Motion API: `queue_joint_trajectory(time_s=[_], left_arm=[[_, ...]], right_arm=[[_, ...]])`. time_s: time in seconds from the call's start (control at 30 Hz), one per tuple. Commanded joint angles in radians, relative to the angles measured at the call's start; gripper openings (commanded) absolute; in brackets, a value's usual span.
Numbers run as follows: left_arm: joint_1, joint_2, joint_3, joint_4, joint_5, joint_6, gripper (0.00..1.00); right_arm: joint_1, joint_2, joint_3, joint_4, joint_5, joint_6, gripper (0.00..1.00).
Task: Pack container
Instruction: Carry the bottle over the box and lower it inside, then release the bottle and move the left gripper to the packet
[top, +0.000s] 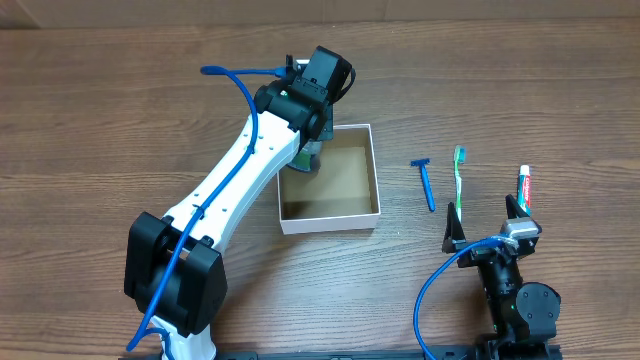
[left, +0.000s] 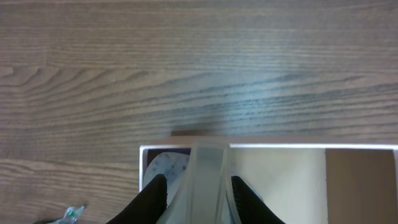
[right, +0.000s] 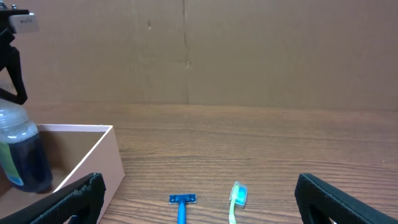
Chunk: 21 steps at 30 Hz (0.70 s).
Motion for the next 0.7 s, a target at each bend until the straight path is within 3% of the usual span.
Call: queue_joint_trajectory(time_s=[0.0,0.47,0.67], left_arm=[[-0.008,-0.019,0.007,-0.019,-0.021,0.019,0.34],[-0.006,-0.019,0.007,-0.063,0.026,0.019,0.45],[-0.005,-0.026,0.015,-0.065,0.031,0.021,0.58]], right_arm=[[-0.006,-0.008,-0.011,0.005,-0.005,-0.004,1.00],[-0.006,-0.008,-0.011,0.005,-0.005,-0.004,1.00],[-0.006,-0.008,-0.011,0.005,-0.005,-0.004,1.00]])
